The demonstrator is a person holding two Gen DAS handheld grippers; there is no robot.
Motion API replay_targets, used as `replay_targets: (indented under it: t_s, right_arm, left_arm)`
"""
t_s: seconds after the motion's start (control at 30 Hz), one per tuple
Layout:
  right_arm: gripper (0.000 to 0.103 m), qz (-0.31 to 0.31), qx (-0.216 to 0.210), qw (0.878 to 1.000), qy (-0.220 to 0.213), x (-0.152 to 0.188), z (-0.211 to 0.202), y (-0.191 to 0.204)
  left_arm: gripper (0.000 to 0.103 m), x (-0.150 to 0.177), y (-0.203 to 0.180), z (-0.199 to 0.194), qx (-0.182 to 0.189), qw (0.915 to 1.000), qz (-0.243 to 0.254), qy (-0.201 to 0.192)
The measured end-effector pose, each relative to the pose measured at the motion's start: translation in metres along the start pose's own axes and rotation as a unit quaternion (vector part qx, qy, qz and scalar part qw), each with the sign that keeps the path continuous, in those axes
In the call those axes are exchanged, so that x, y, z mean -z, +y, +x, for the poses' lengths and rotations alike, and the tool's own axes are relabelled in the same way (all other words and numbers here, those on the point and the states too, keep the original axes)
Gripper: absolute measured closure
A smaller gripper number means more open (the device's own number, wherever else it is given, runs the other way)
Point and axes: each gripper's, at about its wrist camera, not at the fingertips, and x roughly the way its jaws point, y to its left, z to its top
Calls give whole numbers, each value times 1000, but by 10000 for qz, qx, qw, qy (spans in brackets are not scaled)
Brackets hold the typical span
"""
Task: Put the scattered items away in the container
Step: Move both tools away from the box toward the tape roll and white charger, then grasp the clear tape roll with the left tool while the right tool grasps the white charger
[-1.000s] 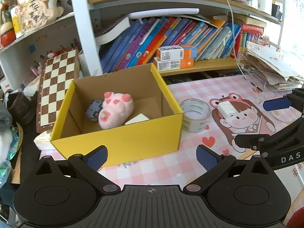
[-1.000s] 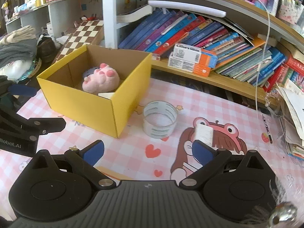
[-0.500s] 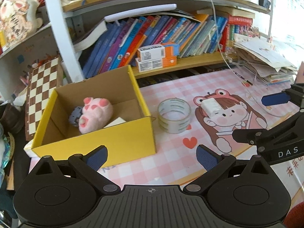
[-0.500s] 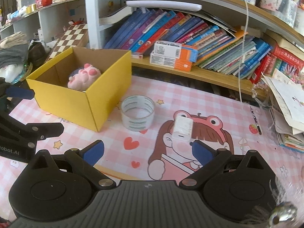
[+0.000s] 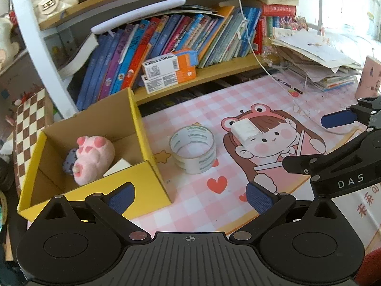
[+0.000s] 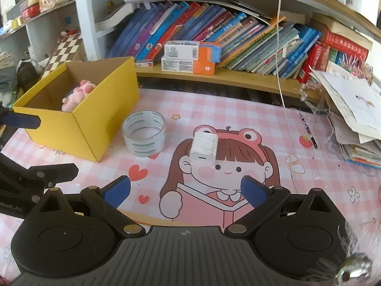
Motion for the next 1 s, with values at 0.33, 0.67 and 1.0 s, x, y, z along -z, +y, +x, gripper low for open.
replay_targets:
  t_s: [0.33,0.67,1.0]
  right_arm:
    - [3,80,58,9999,139,-5,22,-12]
    - [3,108,107,9994,309,-9,43,-20]
    - [6,262,230,9988,349,-11,60,-29]
  left_arm:
    - [2,-9,-11,23,184,9996,206,21]
    - [2,-14,-18,43,308,9984,474,15]
    - [3,-16,-21,57,101,9982,566,-179]
